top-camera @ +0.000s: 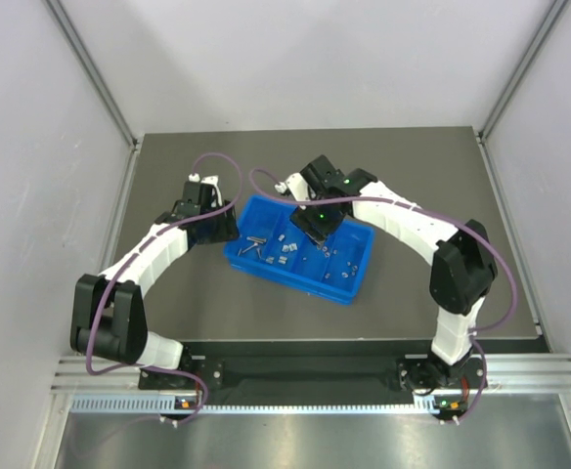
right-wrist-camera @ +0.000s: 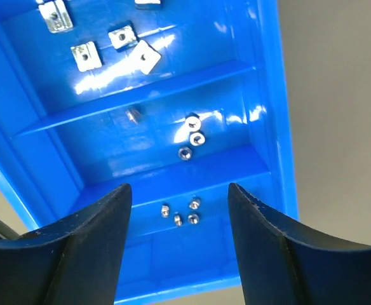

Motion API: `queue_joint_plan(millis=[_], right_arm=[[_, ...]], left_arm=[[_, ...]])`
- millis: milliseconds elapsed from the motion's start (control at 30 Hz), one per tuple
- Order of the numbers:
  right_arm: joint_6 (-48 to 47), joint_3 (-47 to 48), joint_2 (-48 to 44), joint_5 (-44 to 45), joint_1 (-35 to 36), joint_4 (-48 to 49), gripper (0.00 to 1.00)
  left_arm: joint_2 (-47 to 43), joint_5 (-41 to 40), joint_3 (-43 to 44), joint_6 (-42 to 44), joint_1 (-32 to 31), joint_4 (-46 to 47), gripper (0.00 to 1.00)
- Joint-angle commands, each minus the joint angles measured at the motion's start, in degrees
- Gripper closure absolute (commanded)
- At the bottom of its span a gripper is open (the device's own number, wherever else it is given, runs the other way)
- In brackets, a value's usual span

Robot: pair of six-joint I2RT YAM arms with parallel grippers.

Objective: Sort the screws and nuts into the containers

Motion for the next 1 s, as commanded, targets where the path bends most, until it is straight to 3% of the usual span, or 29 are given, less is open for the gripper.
queue_joint_plan(millis=[0, 167, 333, 667, 967], right_arm=[[-0.65, -0.55, -4.90, 2.17, -0.10, -0.64, 0.37], [-6.00, -1.78, -4.37, 2.79, -1.77, -9.08, 0.42], [-7.51, -6.61, -6.13, 5.16, -2.74, -9.53, 0.43], [-9.53, -13.56, -4.03, 6.82, -2.30, -4.08, 0.47], [-9.53, -14.79, -1.12, 10.69, -0.72, -1.88, 0.44]], left_arm=[[-1.53, -0.04, 1.52, 0.22, 0.29, 2.62, 0.33], [-0.39, 0.14, 2.23, 0.49, 0.29, 2.53, 0.33], [0.57, 0.40, 2.76, 0.49, 0.29, 2.88, 0.33], [1.89, 0.22, 3.28, 0.48, 0.29, 3.41, 0.33], [3.21, -0.04, 4.34, 0.75, 0.29, 3.76, 0.32]])
